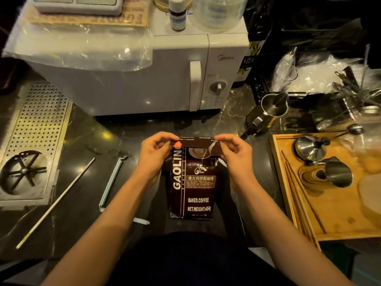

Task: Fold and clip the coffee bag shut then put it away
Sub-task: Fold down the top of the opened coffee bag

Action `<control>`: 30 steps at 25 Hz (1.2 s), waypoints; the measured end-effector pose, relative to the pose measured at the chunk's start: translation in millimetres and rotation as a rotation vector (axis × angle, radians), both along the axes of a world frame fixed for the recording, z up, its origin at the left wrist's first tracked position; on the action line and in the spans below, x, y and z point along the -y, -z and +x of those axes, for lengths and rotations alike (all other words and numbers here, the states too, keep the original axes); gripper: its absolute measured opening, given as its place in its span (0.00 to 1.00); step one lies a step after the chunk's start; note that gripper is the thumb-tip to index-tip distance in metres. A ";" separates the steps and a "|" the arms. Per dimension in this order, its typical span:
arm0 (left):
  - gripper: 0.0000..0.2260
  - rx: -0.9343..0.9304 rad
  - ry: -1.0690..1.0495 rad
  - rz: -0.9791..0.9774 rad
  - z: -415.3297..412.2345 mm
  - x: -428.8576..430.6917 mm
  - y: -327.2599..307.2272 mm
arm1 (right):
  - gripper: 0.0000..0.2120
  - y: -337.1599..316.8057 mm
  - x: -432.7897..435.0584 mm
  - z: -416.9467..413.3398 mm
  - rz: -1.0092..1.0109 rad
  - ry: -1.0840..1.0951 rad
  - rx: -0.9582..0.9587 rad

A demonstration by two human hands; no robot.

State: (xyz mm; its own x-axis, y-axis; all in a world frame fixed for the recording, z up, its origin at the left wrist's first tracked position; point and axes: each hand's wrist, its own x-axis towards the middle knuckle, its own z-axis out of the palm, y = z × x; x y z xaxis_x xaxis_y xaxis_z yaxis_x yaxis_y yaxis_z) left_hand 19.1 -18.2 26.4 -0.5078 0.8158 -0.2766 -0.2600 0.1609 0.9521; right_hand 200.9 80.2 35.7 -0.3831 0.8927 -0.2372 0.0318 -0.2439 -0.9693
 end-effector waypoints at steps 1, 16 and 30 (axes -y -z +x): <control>0.20 0.003 0.002 0.024 3.5 5.8 -2.8 | 0.14 -4.6 6.4 4.1 0.022 -0.003 -0.009; 0.03 -0.010 0.056 0.181 43.2 62.9 -37.1 | 0.04 -33.9 67.6 32.0 0.239 0.017 -0.008; 0.10 -0.278 -0.181 0.006 82.1 46.5 -28.4 | 0.05 -21.0 93.5 7.1 0.239 0.074 0.055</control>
State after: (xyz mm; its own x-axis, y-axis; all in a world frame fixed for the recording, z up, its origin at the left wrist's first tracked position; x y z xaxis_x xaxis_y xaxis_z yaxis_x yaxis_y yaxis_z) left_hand 101.3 -64.7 54.8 -0.7001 0.7067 -0.1025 -0.0136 0.1303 0.9914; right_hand 208.0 -13.3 56.6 -0.3067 0.9512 -0.0351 0.0770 -0.0120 -0.9970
